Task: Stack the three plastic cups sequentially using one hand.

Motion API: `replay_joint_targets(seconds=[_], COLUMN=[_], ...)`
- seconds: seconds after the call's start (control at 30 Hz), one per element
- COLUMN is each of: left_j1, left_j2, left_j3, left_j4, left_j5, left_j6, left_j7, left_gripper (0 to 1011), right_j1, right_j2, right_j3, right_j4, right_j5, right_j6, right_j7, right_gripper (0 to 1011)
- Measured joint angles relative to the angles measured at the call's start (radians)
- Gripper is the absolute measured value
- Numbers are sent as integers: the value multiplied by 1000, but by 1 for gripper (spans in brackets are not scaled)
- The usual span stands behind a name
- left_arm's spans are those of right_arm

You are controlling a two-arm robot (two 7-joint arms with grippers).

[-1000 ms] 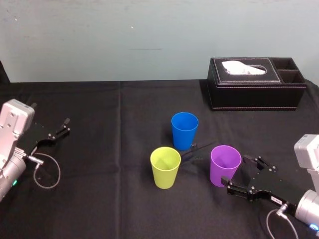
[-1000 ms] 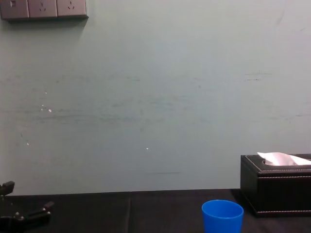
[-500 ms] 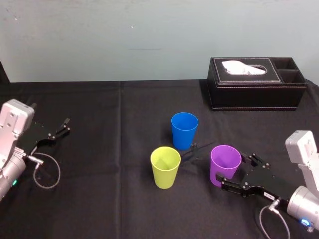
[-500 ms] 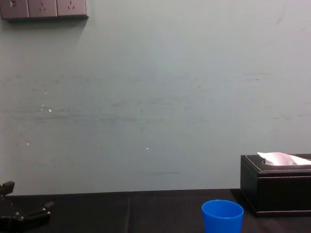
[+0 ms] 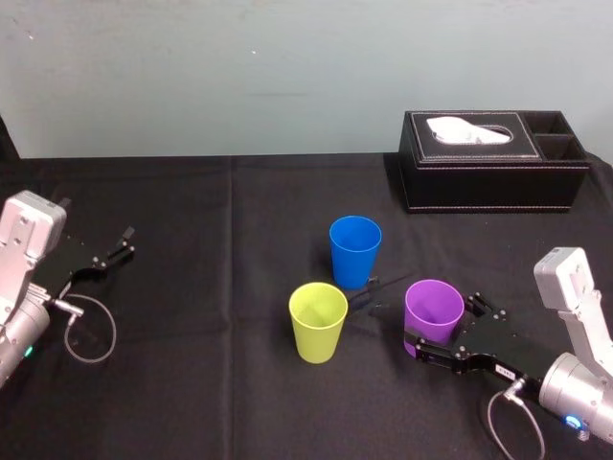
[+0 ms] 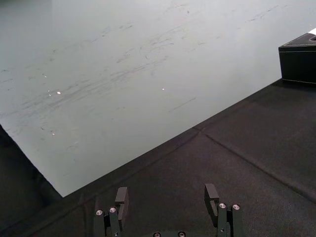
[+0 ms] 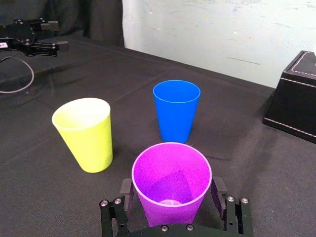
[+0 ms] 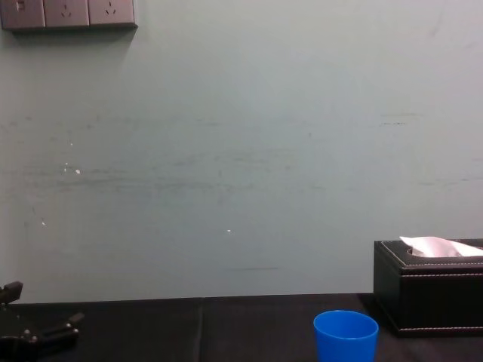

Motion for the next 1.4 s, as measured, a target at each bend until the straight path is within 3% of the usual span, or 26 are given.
replay_joint_targets(seconds=[0.27,0.67,1.4], left_j1=[0,0,0], left_j2=[0,0,0], left_j3=[0,0,0], left_j4=[0,0,0], left_j5=[0,0,0], left_j6=[0,0,0], left_j7=[0,0,0], left_gripper=[1010,1010,1010], right_j1=[-2,-4,-5], right_j2=[1,2,3], right_j3=[1,3,4], right_j4=[-1,-3,-4], right_j5=[1,3,4], right_j6=[0,-1,-1], right_j7=[0,0,0], right_gripper=[1003,746,722])
